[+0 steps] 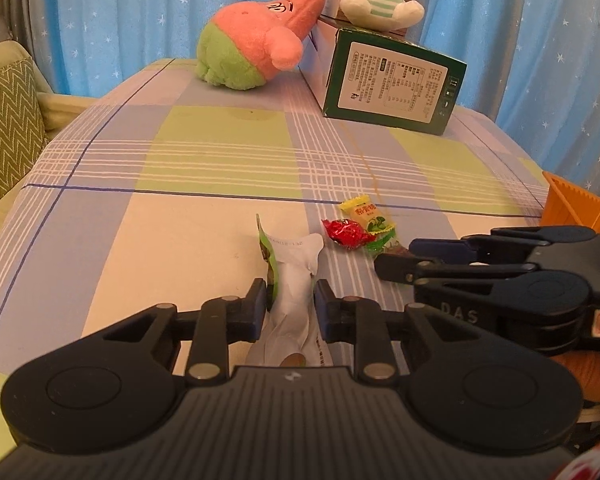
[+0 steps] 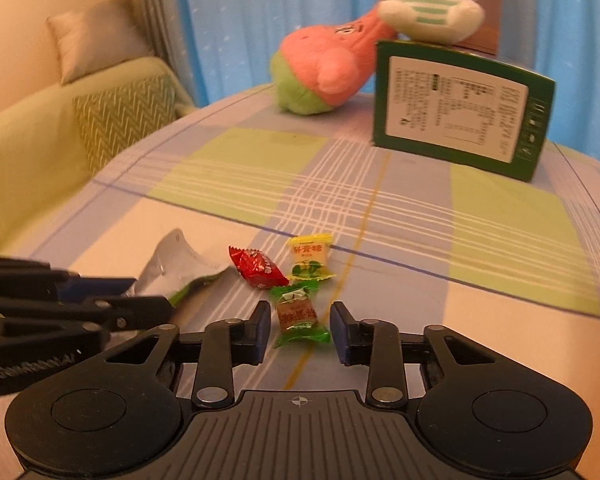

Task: Organize snacks
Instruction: 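Grasp the green-wrapped candy with the right tool while the left tool holds the white packet, then carry the white packet and green candy over the orange tray, then lower both snacks into the orange tray and open both tools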

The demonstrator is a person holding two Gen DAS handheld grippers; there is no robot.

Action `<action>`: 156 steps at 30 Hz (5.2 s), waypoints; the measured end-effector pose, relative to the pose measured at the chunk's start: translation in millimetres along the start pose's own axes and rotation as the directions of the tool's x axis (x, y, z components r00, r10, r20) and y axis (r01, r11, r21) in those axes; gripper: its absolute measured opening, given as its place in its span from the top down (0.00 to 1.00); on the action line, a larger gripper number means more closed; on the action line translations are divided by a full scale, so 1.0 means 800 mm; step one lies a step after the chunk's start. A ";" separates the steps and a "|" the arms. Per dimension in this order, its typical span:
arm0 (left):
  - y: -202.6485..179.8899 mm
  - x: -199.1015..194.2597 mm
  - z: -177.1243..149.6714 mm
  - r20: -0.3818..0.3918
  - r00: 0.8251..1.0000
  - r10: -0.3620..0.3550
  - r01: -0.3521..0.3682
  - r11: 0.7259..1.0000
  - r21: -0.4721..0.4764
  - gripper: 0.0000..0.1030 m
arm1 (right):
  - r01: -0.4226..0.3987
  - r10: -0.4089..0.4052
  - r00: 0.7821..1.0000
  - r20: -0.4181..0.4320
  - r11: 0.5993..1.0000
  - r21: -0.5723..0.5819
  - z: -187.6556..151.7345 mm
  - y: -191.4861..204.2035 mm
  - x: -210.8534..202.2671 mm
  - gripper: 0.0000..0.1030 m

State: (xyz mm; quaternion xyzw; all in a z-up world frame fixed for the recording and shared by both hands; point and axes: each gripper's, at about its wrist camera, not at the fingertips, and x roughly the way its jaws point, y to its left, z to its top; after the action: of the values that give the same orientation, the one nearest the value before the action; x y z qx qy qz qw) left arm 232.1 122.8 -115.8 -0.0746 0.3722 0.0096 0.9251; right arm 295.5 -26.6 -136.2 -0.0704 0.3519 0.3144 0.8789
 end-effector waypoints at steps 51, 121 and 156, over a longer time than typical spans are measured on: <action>-0.136 -0.200 -0.025 0.039 0.993 -0.112 0.113 0.993 -0.031 0.79 | 0.203 -0.241 0.967 0.082 0.923 0.326 -0.081 -0.013 -0.322 0.79; -0.368 -0.111 0.010 -0.089 0.945 -0.314 0.325 0.929 0.180 0.79 | 0.345 -0.414 0.910 0.009 0.770 0.536 -0.142 -0.204 -0.395 0.79; -0.353 -0.094 0.015 -0.100 0.953 -0.287 0.299 0.945 0.134 0.74 | 0.353 -0.421 0.907 0.005 0.766 0.537 -0.137 -0.224 -0.387 0.79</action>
State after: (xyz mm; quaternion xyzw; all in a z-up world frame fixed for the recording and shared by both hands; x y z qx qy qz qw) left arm 206.7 -151.6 -18.1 -0.0606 0.3928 -0.1585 0.9038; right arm 168.8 -362.0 -29.6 0.1206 0.3461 0.0220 0.9302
